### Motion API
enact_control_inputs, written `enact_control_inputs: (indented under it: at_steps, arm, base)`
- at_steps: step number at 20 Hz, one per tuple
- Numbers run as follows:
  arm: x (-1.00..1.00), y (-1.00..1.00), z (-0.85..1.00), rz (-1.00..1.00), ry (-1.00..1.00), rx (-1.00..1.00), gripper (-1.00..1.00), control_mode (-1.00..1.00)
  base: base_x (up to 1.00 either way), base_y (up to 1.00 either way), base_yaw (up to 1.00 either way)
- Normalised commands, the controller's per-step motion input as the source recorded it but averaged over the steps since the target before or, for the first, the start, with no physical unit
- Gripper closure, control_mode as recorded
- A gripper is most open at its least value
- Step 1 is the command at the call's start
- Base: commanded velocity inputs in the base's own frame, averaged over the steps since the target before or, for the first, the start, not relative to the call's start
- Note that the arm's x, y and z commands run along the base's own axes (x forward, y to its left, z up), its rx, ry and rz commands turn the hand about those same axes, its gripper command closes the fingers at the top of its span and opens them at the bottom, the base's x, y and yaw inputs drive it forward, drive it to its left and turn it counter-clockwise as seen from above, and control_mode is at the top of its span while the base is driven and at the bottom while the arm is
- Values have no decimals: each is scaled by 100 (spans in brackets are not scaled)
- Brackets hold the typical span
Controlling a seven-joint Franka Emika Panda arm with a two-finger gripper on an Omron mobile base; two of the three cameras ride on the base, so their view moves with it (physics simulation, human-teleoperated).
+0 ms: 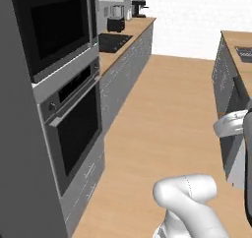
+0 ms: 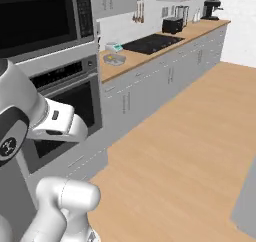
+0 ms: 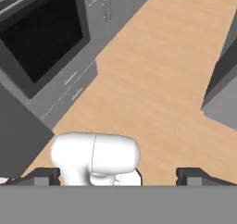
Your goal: Take the meat container that has the chicken drumstick and place it on the second highest rack of the freezer. Then take the vegetable container that has the sweet potato and lemon and place it on the highest rack of the freezer.
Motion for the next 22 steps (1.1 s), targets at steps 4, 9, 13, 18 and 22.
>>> enact_control_inputs:
  at_steps: [4, 9, 13, 18, 22]
  arm:
    - [0, 0, 0, 0, 0, 0, -100, 100]
    - [0, 0, 0, 0, 0, 0, -100, 100]
    - [0, 0, 0, 0, 0, 0, -100, 100]
    - [0, 0, 0, 0, 0, 0, -100, 100]
    - [0, 0, 0, 0, 0, 0, -100, 100]
  base:
    - [46, 1, -70]
    - [58, 32, -52]
    - [91, 41, -23]
    - [100, 34, -12]
    - [100, 14, -12]
